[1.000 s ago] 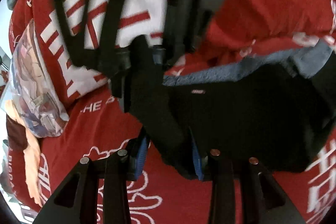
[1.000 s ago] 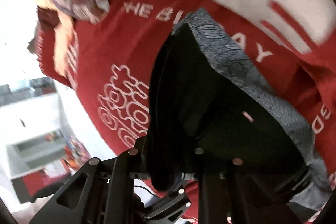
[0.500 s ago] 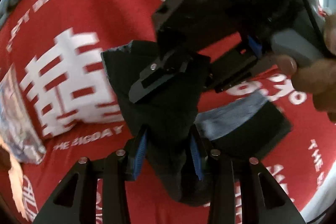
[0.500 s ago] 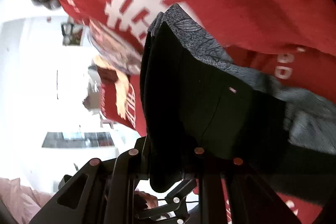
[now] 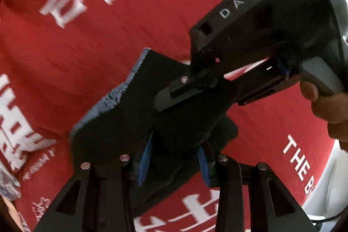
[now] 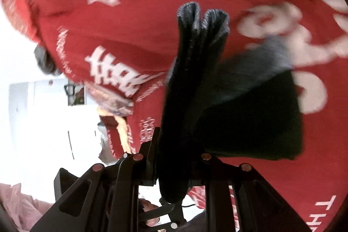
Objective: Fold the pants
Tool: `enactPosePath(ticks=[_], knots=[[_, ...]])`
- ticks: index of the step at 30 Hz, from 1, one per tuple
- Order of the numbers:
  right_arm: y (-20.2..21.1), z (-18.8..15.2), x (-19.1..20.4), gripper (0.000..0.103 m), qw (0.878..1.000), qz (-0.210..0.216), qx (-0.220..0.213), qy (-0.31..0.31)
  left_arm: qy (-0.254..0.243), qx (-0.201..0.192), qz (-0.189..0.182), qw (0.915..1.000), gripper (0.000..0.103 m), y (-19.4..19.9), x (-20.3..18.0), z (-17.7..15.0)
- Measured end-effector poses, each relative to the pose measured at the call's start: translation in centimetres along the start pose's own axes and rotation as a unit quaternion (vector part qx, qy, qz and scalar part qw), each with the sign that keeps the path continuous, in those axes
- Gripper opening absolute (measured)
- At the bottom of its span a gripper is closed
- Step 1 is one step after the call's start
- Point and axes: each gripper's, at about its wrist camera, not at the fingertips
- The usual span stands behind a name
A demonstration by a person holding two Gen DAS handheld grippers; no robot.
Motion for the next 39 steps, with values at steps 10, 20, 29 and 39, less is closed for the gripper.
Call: enactPosePath(ticks=[10,20,29,39], knots=[[-0.8,1.2,-6.4,0.03,0.998,-0.031,-0.004,-0.046,0.028,0.06,-0.044,0.9969,0.072,-2.2,0.7,-1.8],[2.6,-1.4,-2.6,0.031,0.977,-0.197,-0.082,0.019,0.188,0.12,0.037,0.974,0.072,0.2,11.6,-7.1],[1.4,-2.5,-4.6,0.033,0.98,-0.183,-0.07,-0.042,0.261,0.183,0.001,0.9478,0.075,-3.3,14.0,-12.3],[-0.3,-2.7,-2.9,0.03,0.956,-0.278,-0.088,0.024,0.272,0.185,-0.005,0.9445,0.084,-3.5,14.2,-12.6]])
Point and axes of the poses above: each gripper's, at about its wrist camera, not at the fingertips, and y roughly against the way its jaws point, x to its left, z to its top, and after that the axes turned 15 degrees about -y, right-handed
